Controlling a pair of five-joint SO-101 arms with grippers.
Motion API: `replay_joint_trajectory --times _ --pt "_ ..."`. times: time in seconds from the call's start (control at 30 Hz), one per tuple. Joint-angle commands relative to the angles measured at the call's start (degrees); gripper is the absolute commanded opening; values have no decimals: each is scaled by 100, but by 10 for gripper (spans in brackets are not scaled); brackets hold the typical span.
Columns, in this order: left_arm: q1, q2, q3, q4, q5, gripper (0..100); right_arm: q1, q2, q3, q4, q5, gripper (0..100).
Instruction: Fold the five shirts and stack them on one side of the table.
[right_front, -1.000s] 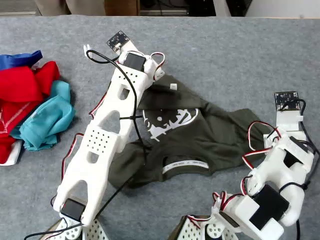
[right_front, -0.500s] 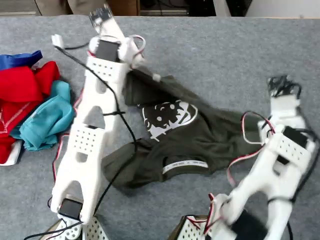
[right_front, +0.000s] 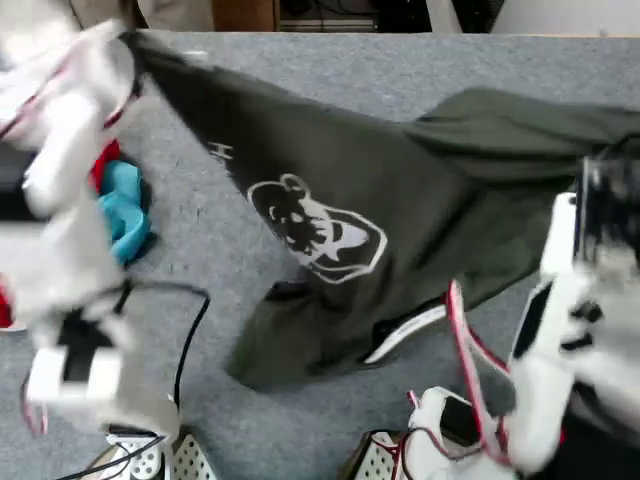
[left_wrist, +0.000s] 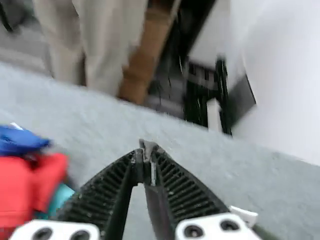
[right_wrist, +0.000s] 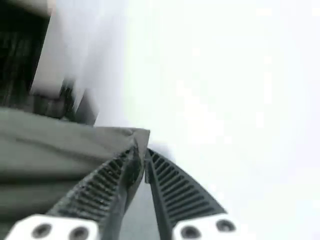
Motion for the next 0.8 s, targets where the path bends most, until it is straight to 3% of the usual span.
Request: replay_joint_trajectory --times 0.0,0.13,0.3,0.6,0.77 --pt "-589 -1763 1169 53 -545 19 -48 505 -848 -1020 -53 5" --pt "-941 -3257 2497 44 -1064 19 -84 989 -1631 -1820 105 5" --pt "-949 -4822 3921 35 -1363 19 -84 1253 -2580 -1855 642 5" --pt "-976 -6545 5477 -422 -1363 19 -57 1253 -3688 -97 1653 5" --pt "-976 -7231 5864 -897 -1363 19 -57 1156 -4409 712 1785 5"
